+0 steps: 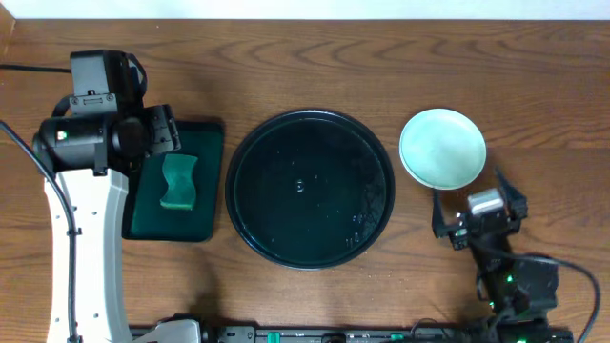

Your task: Clean dirty plates on tray and stack at the side

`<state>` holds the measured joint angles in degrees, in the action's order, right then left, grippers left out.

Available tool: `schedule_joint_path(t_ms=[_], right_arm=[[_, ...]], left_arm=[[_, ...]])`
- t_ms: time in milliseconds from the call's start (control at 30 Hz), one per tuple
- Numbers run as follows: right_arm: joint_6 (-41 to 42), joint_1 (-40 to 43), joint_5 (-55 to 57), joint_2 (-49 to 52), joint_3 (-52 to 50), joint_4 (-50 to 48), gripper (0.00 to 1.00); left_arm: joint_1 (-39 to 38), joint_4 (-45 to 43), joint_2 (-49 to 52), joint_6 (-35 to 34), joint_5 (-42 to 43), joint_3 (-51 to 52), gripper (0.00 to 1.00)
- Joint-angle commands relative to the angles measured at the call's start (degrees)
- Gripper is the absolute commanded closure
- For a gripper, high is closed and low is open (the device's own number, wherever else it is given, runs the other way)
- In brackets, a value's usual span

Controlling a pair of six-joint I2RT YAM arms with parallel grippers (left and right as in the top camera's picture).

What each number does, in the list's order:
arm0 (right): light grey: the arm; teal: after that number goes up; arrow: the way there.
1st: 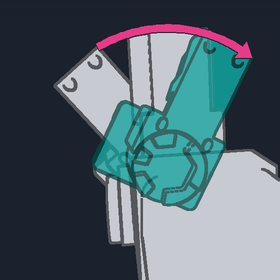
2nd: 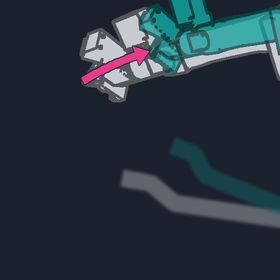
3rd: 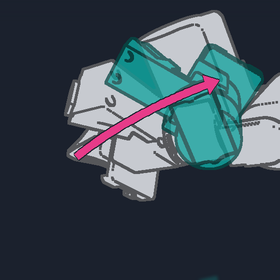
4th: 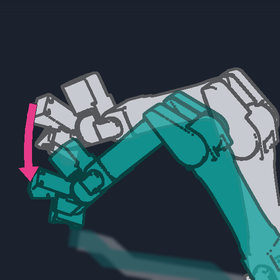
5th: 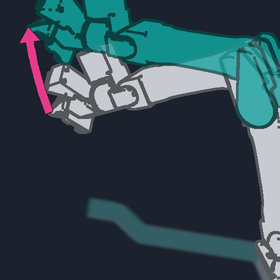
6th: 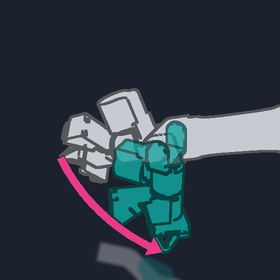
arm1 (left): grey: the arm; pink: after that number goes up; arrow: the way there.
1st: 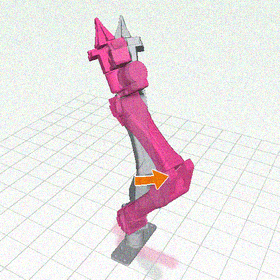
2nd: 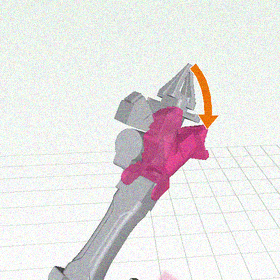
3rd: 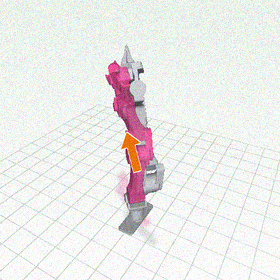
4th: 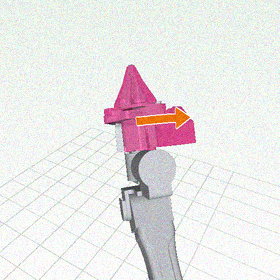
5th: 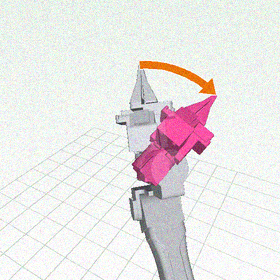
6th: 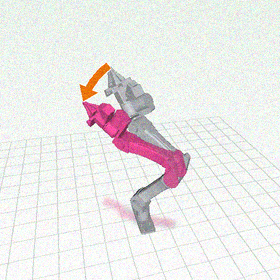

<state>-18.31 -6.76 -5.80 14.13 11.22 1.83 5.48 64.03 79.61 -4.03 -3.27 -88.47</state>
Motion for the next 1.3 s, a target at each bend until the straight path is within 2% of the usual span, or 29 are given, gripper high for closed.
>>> schedule_joint_path(t_ms=[0,200,433,1267], right_arm=[[-1.0,0.5,-0.1,-4.9,-5.4,-2.4,0.01],[-0.4,0.5,-0.1,-8.4,-10.9,-3.4,0.01],[3.5,0.3,-3.3,-13.7,-10.9,1.3,0.01],[3.5,0.3,-3.5,-13.6,-10.9,1.6,0.01]], left_arm=[[0.2,0.0,-0.1,0.4,0.1,-0.3,0.28],[0.2,0.0,-0.1,0.4,0.0,-0.3,0.28],[0.2,0.0,-0.1,0.4,0.0,-0.3,0.28],[0.2,0.2,-0.1,0.4,0.0,-0.3,0.27]])
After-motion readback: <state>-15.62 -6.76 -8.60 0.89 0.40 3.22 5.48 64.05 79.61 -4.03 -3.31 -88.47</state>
